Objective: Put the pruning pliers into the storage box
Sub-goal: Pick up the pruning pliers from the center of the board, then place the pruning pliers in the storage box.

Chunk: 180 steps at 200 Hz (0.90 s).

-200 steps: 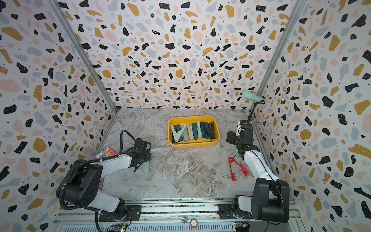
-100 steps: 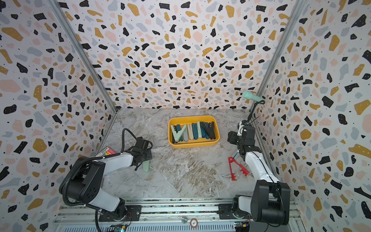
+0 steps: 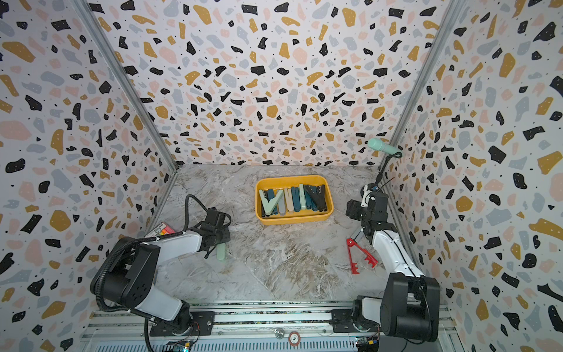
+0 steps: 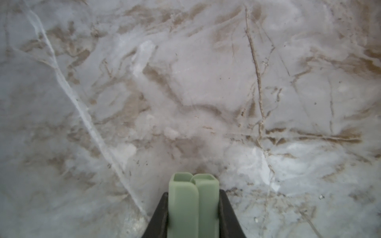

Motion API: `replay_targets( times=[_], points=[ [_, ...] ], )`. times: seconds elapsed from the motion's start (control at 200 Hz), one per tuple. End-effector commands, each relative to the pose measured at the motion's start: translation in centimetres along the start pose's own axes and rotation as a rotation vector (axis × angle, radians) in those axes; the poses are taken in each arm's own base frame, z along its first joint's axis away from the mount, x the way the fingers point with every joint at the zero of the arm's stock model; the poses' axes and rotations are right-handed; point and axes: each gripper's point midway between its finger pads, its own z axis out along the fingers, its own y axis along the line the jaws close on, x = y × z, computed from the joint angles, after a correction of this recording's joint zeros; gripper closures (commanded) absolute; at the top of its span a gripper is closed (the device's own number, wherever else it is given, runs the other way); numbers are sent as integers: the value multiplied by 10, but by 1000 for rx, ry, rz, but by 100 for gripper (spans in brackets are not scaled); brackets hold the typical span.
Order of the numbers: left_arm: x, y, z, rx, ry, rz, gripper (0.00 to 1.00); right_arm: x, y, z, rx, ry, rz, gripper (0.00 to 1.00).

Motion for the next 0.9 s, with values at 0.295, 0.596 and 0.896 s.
replay_targets(
  times=[0.295,0.596,0.896],
  points=[
    [-81,-59,-78,222,-232,-97,100,-13,5,-8,-21,-48,10,30],
    [-160,-204,-123,449,-367,20,100,-10,10,-6,-58,-41,30,30],
    [-160,-338,-64,510,-262,217,100,7,0,-3,-13,17,26,30]
  ],
)
